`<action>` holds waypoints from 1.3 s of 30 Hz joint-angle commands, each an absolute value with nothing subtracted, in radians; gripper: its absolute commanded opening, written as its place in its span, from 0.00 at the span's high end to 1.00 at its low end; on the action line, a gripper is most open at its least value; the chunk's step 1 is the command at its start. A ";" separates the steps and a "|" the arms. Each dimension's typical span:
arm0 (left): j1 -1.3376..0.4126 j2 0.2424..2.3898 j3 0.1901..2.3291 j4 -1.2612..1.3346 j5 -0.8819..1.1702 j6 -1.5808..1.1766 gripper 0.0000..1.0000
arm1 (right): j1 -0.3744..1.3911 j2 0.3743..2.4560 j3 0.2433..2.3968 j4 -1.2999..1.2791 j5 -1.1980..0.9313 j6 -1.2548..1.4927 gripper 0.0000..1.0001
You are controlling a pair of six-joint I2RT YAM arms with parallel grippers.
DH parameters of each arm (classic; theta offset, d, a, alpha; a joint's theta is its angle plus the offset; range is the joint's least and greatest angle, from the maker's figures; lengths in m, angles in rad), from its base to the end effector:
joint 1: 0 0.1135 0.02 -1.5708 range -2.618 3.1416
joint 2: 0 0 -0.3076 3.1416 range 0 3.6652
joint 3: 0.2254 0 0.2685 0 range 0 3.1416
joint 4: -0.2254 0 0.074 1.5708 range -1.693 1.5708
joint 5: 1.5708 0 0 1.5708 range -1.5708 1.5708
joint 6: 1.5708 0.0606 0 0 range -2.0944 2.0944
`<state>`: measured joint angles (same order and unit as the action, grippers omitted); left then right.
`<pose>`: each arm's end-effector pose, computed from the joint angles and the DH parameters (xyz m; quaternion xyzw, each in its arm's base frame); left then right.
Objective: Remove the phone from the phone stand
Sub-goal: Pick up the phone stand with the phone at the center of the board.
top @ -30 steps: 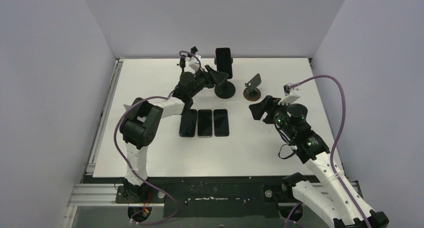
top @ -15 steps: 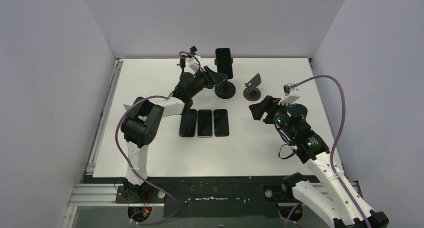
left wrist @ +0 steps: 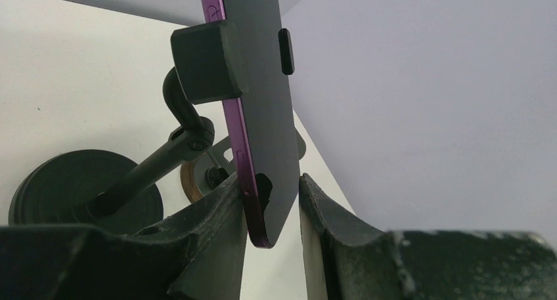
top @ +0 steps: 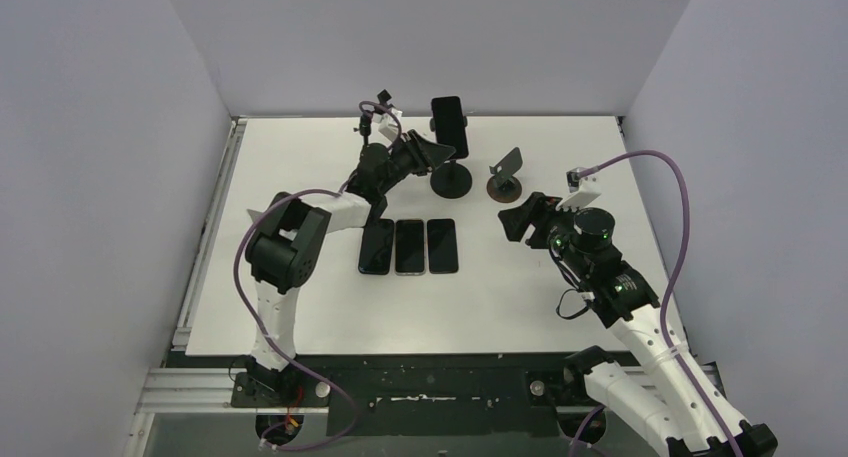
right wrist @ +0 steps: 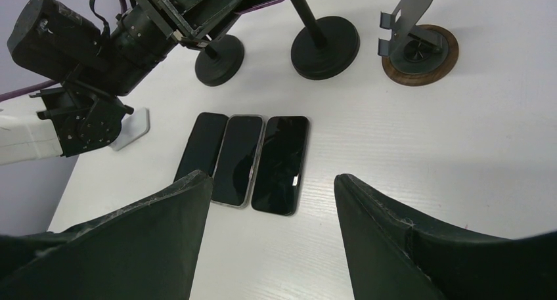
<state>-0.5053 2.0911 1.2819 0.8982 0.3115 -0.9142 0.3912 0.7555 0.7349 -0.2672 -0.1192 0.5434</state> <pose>0.4531 -0.2719 0.2441 -0.0233 0.6761 -0.5544 0.4847 0.1707 0.0782 0.3409 0.0253 0.8002 0.3117 0.5118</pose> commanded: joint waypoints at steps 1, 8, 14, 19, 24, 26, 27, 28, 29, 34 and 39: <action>-0.496 2.108 1.340 0.995 0.337 -0.930 0.70 | 0.384 0.753 0.769 -0.271 -0.103 0.531 0.30; -0.493 2.117 1.347 1.006 0.349 -0.941 0.81 | 0.384 0.753 0.769 -0.276 -0.101 0.534 0.30; -0.494 2.114 1.345 1.019 0.361 -0.948 0.87 | 0.384 0.748 0.769 -0.278 -0.100 0.535 0.30; -0.495 2.113 1.342 1.060 0.380 -0.961 1.00 | 0.385 0.743 0.767 -0.282 -0.099 0.537 0.30; -0.502 2.114 1.338 1.145 0.399 -0.989 1.00 | 0.384 0.733 0.764 -0.286 -0.094 0.541 0.30; -0.506 2.110 1.335 1.161 0.394 -0.995 1.00 | 0.384 0.726 0.762 -0.290 -0.091 0.541 0.30; -0.506 2.107 1.335 1.167 0.392 -0.996 1.00 | 0.384 0.723 0.764 -0.295 -0.089 0.541 0.30; -0.508 2.102 1.334 1.166 0.387 -0.995 1.00 | 0.384 0.720 0.764 -0.297 -0.088 0.541 0.30; -0.508 2.096 1.331 1.165 0.381 -0.990 1.00 | 0.384 0.718 0.764 -0.300 -0.086 0.542 0.30; -0.516 2.064 1.330 1.140 0.361 -0.951 1.00 | 0.384 0.705 0.766 -0.311 -0.077 0.541 0.30; -0.521 2.049 1.327 1.141 0.362 -0.950 1.00 | 0.383 0.697 0.769 -0.317 -0.077 0.543 0.30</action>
